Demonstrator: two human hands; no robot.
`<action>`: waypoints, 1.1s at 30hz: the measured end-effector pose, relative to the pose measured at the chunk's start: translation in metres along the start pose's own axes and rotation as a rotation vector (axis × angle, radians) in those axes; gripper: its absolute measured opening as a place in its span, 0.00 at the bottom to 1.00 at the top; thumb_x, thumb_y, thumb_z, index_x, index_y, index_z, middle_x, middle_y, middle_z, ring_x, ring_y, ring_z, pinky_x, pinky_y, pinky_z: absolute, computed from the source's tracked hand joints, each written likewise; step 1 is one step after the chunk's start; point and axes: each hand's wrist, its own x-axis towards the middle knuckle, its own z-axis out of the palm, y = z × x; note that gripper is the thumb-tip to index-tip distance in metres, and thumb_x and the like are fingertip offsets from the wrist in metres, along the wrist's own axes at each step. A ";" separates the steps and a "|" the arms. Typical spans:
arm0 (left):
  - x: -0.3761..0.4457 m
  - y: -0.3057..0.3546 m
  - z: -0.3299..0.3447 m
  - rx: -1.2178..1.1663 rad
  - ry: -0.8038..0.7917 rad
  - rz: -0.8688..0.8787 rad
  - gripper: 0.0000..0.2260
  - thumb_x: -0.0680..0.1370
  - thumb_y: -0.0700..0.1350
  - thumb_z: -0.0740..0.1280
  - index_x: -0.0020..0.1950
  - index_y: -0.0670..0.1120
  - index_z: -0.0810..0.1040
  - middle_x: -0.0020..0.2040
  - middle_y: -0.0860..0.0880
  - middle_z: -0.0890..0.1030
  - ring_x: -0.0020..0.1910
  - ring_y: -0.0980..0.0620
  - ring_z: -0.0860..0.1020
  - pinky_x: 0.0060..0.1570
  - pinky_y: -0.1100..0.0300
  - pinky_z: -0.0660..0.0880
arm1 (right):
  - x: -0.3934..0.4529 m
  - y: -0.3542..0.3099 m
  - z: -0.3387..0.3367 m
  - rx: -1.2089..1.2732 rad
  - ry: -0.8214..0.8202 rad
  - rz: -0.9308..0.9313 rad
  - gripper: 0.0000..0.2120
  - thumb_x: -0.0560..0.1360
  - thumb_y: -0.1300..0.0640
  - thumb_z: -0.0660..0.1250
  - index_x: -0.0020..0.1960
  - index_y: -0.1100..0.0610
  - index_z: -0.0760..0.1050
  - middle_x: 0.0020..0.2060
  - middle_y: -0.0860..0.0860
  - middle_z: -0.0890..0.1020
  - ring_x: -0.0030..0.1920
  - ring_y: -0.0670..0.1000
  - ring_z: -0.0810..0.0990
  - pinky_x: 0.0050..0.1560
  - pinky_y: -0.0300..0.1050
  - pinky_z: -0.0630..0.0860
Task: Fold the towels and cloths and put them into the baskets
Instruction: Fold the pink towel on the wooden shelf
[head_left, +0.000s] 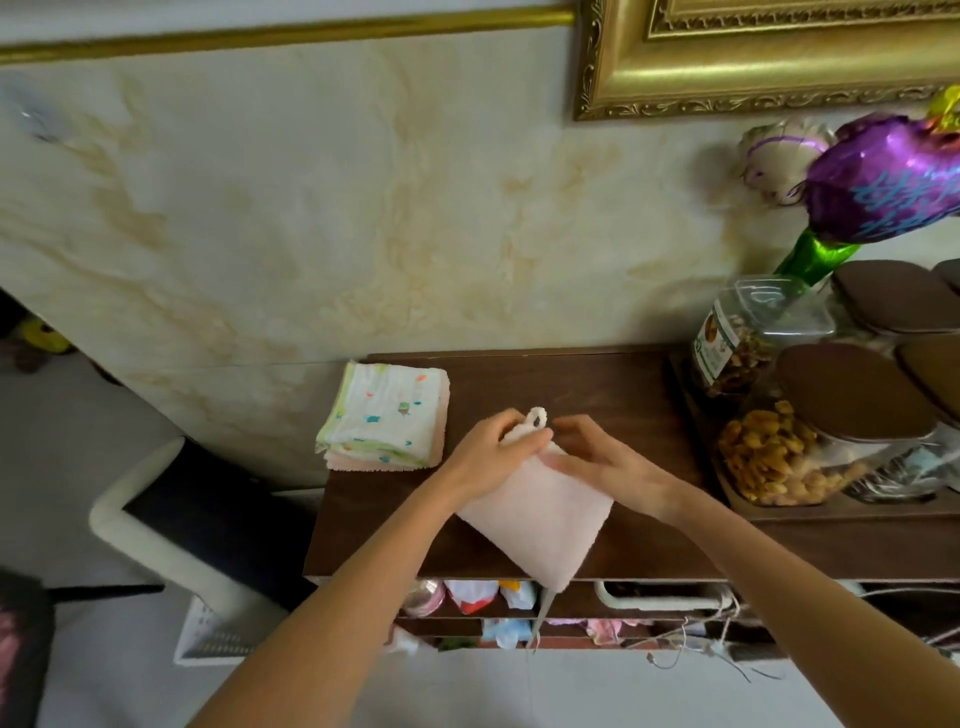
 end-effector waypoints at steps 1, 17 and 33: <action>-0.007 0.003 -0.006 -0.003 0.002 0.078 0.10 0.78 0.55 0.65 0.47 0.48 0.76 0.39 0.53 0.75 0.38 0.57 0.73 0.39 0.62 0.66 | -0.001 -0.008 0.002 -0.005 -0.040 0.001 0.22 0.76 0.40 0.62 0.67 0.48 0.66 0.58 0.41 0.75 0.58 0.43 0.74 0.56 0.41 0.69; -0.020 -0.003 -0.172 -0.635 0.350 -0.256 0.23 0.72 0.63 0.69 0.56 0.46 0.80 0.51 0.46 0.84 0.49 0.47 0.82 0.48 0.55 0.78 | 0.108 -0.146 0.093 0.342 0.397 -0.037 0.29 0.80 0.39 0.52 0.52 0.65 0.75 0.43 0.60 0.76 0.41 0.56 0.78 0.34 0.45 0.73; 0.035 -0.067 -0.174 0.245 0.448 0.026 0.21 0.79 0.60 0.61 0.47 0.41 0.76 0.47 0.45 0.80 0.45 0.46 0.78 0.38 0.60 0.69 | 0.159 -0.129 0.134 0.257 0.695 0.357 0.24 0.79 0.40 0.55 0.47 0.62 0.73 0.36 0.51 0.77 0.41 0.52 0.76 0.35 0.45 0.68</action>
